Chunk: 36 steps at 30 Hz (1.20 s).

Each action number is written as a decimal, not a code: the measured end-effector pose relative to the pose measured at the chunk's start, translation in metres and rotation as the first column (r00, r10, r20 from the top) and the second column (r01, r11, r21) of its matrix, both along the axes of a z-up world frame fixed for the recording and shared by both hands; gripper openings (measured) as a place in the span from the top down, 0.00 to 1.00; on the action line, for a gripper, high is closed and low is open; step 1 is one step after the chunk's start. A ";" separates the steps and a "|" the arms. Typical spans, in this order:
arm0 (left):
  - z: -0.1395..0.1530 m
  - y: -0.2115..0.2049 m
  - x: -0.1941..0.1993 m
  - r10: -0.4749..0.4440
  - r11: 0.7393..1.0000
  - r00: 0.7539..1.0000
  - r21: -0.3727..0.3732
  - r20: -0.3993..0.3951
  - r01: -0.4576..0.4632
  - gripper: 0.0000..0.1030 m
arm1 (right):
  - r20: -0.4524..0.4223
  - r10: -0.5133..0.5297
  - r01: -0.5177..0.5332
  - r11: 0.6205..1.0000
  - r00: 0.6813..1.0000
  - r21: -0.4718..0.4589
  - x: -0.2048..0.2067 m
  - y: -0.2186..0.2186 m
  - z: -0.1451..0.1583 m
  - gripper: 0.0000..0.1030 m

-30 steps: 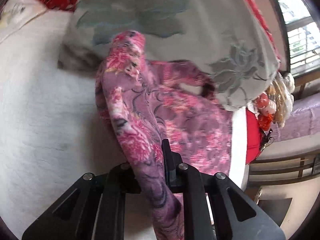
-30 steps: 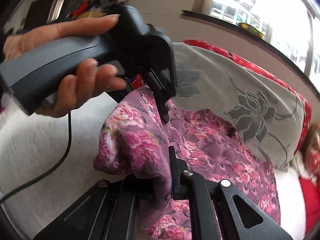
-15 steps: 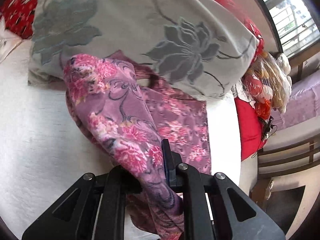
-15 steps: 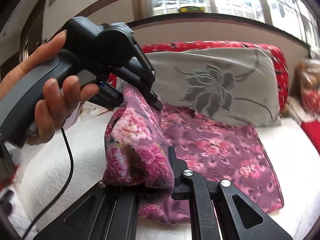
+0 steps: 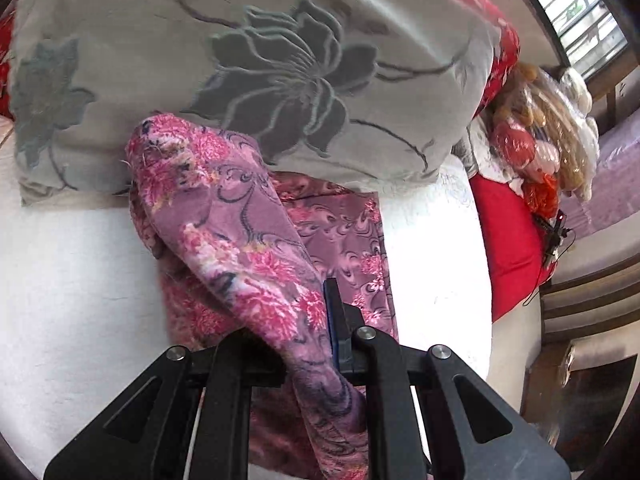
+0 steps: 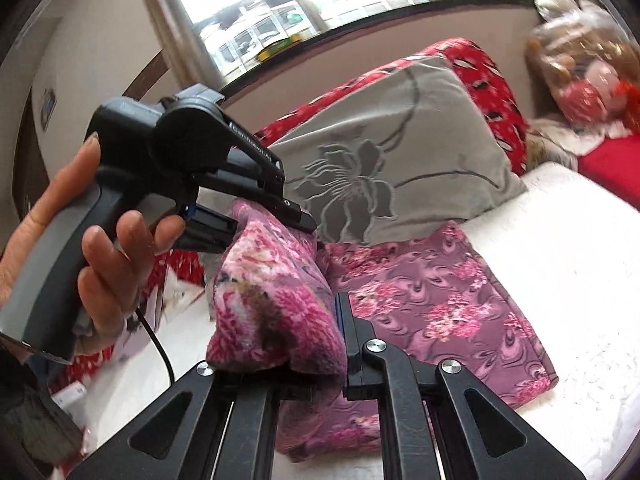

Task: Fold small clothes

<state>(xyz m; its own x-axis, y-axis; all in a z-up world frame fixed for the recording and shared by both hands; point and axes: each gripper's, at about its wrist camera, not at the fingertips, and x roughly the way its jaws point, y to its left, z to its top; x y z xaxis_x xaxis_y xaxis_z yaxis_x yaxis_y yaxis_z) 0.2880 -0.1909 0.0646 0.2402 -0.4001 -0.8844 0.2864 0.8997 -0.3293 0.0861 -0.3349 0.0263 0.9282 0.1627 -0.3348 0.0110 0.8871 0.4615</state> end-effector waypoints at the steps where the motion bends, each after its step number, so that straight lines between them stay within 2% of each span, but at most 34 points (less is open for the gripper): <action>1: -0.003 -0.009 0.001 -0.009 1.000 1.000 0.017 0.001 0.009 0.88 | -0.004 -0.010 0.010 1.000 1.000 0.026 0.000 -0.008 -0.003 0.94; 5: -0.016 -0.044 0.001 -0.041 0.996 0.999 0.076 0.007 0.040 0.88 | -0.046 -0.047 0.054 0.985 0.998 0.161 0.004 -0.040 -0.019 0.94; 10: -0.038 -0.084 0.002 -0.085 0.988 0.996 0.126 -0.017 0.086 0.87 | -0.101 -0.076 0.107 0.929 0.992 0.353 0.000 -0.080 -0.039 0.94; 15: -0.069 -0.120 -0.001 -0.130 0.967 0.991 0.218 -0.035 0.134 0.84 | -0.193 -0.095 0.184 0.833 0.977 0.521 -0.007 -0.110 -0.071 0.94; 18: -0.081 -0.129 -0.002 -0.127 0.962 0.991 0.238 -0.043 0.134 0.74 | -0.263 -0.075 0.227 0.759 0.962 0.610 -0.006 -0.123 -0.095 0.94; 21: -0.083 -0.133 -0.003 -0.129 0.957 0.990 0.254 -0.055 0.139 0.66 | -0.329 -0.058 0.271 0.708 0.943 0.652 -0.003 -0.129 -0.116 0.94; 22: -0.081 -0.133 -0.003 -0.130 0.958 0.990 0.249 -0.058 0.140 0.65 | -0.346 -0.053 0.283 0.699 0.937 0.657 -0.002 -0.129 -0.121 0.90; 25: -0.065 -0.120 -0.001 -0.118 0.976 0.991 0.175 -0.060 0.127 0.64 | -0.384 -0.051 0.304 0.709 0.922 0.636 0.002 -0.127 -0.124 0.87; 27: -0.049 -0.103 0.001 -0.088 0.990 0.995 0.110 -0.035 0.091 0.61 | -0.399 -0.067 0.323 0.717 0.914 0.618 -0.001 -0.126 -0.119 0.81; 29: -0.033 -0.082 0.004 -0.043 0.997 0.999 0.063 0.005 0.043 0.50 | -0.410 -0.099 0.344 0.736 0.907 0.583 -0.007 -0.124 -0.112 0.77; 31: -0.023 -0.058 0.007 0.008 1.000 0.999 0.028 0.043 -0.010 0.47 | -0.407 -0.140 0.364 0.754 0.903 0.546 -0.017 -0.119 -0.102 0.68; 33: -0.020 -0.032 0.010 0.048 0.999 0.998 0.013 0.047 -0.049 0.46 | -0.379 -0.159 0.357 0.763 0.912 0.539 -0.031 -0.114 -0.092 0.66; 36: -0.029 0.007 0.009 0.092 0.996 0.995 0.010 0.027 -0.092 0.46 | -0.270 -0.167 0.293 0.789 0.948 0.540 -0.049 -0.107 -0.066 0.66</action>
<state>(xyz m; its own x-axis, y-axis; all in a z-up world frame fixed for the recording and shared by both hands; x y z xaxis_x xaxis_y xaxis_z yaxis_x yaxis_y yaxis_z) 0.2967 -0.1838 0.0356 0.2990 -0.3653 -0.8815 0.2106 0.9263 -0.3124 0.0369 -0.4419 -0.0395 0.8867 0.1713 -0.4295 0.3266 0.4253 0.8440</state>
